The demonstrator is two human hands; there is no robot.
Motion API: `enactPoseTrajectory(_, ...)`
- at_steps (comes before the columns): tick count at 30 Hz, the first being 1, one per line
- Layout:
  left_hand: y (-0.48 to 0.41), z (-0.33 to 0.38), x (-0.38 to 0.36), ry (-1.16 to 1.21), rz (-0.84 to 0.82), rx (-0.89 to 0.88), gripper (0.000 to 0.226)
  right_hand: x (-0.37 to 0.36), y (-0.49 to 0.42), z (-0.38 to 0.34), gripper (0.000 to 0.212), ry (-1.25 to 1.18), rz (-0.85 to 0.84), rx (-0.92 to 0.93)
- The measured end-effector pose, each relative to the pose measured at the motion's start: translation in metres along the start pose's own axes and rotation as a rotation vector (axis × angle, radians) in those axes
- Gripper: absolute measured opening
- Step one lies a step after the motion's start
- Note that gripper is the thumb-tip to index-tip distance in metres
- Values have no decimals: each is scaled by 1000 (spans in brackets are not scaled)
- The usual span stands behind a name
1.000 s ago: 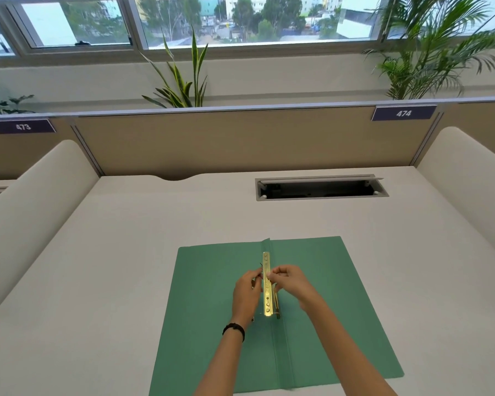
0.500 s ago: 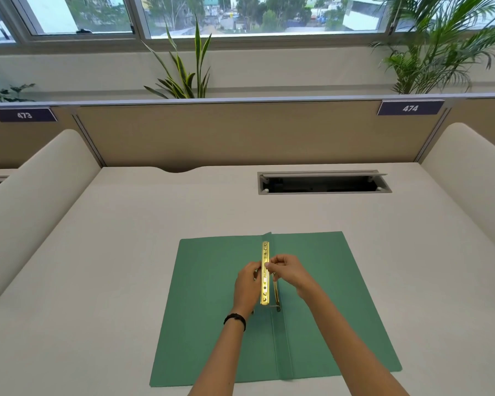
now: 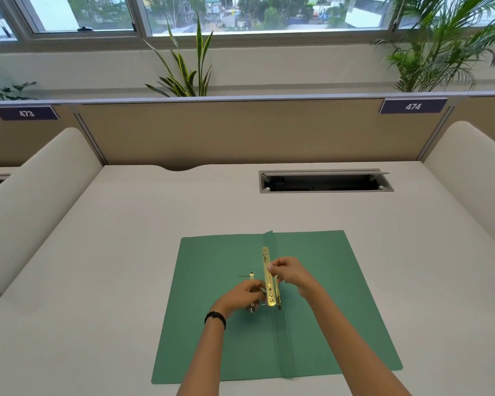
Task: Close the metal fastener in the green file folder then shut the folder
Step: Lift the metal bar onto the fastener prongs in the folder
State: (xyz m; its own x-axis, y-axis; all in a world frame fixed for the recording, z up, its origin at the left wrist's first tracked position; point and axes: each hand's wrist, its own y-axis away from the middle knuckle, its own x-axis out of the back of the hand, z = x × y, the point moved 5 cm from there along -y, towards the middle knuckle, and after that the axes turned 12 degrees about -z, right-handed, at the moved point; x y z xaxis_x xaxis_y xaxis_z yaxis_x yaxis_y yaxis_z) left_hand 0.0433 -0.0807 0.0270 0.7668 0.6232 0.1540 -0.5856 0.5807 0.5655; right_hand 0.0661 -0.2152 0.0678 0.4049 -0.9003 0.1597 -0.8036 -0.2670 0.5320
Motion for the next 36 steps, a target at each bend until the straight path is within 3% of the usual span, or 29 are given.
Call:
enactPoseTrajectory(4,9,-1,-5,17,-172,7,43,-1,-1,0,14,12,-2,-20)
enactPoseTrajectory(7,10,-4,-5,-2,-226,-41,34,-2,-1,0,15,3,-7,-26)
enactPoseTrajectory(14,5,-8,1,22,-130,-66,28,-3,0,4,10,-64,-30,-25)
enactPoseTrajectory(36,-5,-8,1,-23,-134,-83,29,-7,1,9,7,-102,-37,-35)
